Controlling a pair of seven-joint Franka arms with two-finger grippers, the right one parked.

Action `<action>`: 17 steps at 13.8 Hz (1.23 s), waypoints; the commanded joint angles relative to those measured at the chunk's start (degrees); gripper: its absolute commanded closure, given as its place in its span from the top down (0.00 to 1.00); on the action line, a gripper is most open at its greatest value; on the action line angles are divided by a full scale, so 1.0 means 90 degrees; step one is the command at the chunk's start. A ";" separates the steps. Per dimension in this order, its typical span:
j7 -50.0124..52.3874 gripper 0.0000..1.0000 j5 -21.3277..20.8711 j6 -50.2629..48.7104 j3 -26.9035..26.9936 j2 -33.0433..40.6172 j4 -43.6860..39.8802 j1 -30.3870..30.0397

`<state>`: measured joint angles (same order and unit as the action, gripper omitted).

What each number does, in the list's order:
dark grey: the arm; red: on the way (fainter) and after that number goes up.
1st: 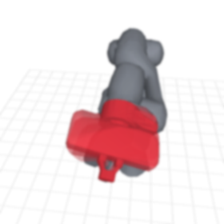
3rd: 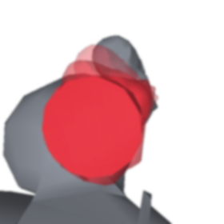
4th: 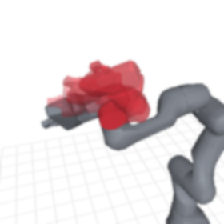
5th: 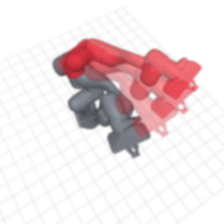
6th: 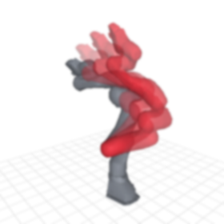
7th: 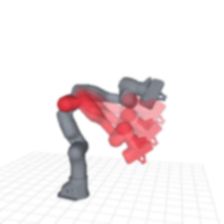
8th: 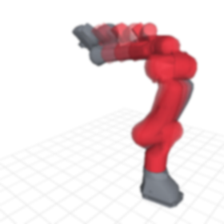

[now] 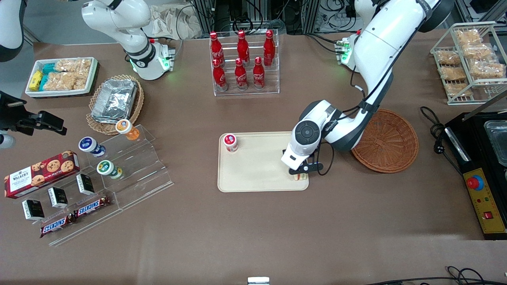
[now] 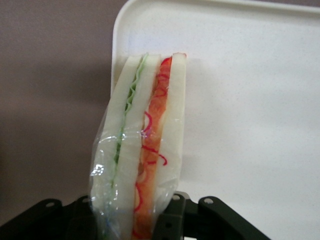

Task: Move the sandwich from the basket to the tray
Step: 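Carry the sandwich over the cream tray and lower it onto the tray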

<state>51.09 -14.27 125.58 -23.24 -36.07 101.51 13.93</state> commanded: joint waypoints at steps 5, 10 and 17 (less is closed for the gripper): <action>0.0251 1.00 -0.0280 0.0187 0.0033 -0.0172 -0.0166 0.0084; 0.0368 1.00 -0.0173 -0.0308 0.0024 0.0188 -0.0574 0.0035; -0.0596 1.00 0.0374 -0.1968 0.0004 0.1037 -0.1201 -0.0373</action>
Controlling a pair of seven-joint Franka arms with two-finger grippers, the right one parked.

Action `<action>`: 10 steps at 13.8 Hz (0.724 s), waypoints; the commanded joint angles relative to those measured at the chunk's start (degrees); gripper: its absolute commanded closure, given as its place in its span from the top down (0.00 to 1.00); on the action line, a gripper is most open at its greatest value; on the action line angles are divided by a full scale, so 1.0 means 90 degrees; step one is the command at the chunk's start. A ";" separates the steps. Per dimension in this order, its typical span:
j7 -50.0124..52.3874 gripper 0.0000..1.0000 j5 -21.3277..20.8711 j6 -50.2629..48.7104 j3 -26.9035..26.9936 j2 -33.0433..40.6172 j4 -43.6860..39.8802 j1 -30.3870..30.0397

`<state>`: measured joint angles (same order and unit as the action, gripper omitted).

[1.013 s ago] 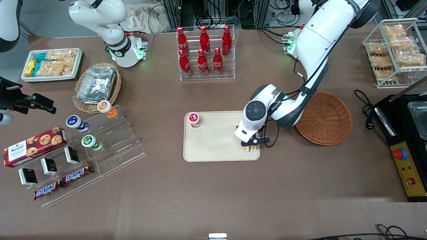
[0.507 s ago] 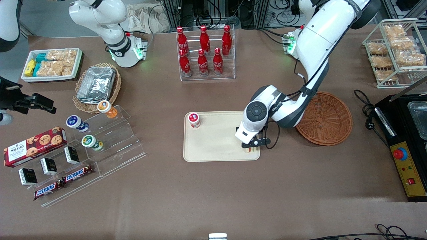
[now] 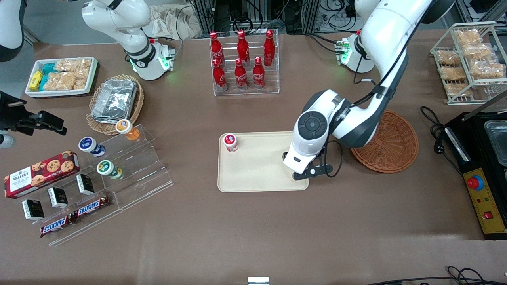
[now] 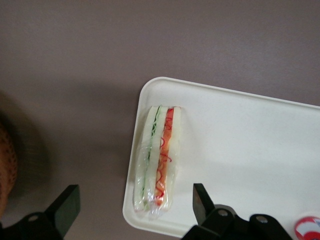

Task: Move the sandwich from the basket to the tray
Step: 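Open the left gripper to release the sandwich on the tray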

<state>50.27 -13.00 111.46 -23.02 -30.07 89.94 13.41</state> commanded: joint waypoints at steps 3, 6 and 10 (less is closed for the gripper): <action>-0.1451 1.00 0.0409 -0.0987 -0.0011 0.0840 0.0075 -0.0776; -0.2058 1.00 0.0420 -0.1310 -0.0001 0.1143 0.0065 -0.1069; -0.3004 1.00 0.0410 -0.1544 0.0009 0.1621 0.0075 -0.1606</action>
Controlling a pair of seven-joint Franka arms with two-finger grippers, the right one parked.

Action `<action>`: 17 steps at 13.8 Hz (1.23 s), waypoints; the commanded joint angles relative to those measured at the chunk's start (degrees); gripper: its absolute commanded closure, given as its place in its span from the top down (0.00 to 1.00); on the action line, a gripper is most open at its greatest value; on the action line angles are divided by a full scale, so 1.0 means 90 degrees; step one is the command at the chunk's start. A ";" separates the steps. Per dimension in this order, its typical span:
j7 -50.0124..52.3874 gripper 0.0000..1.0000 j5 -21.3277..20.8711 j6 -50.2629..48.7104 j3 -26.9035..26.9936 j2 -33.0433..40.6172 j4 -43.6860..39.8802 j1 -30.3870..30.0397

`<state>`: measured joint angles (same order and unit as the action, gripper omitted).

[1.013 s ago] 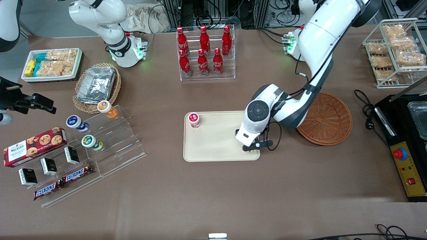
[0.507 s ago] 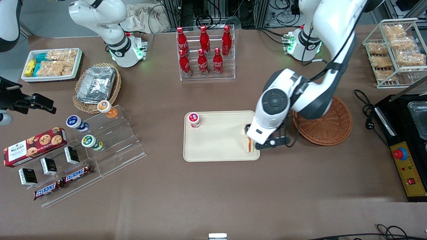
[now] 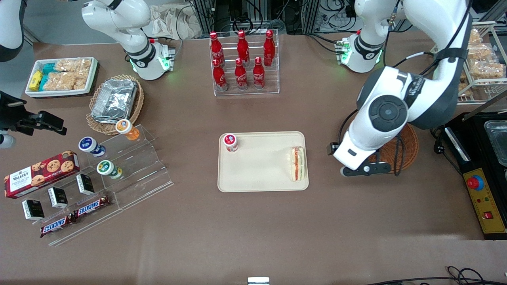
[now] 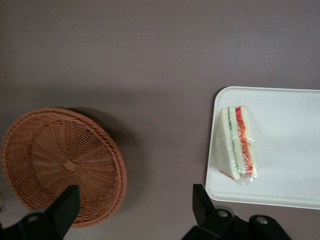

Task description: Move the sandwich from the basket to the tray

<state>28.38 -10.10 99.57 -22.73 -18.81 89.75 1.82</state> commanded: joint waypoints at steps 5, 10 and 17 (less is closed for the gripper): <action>-0.2134 1.00 0.0378 -0.0575 0.0747 0.1034 0.0116 -0.0505; -0.3756 1.00 0.1023 -0.0877 0.2094 0.1484 0.0067 -0.0319; -0.3739 1.00 0.1151 -0.0985 0.2262 0.1592 -0.0167 -0.0388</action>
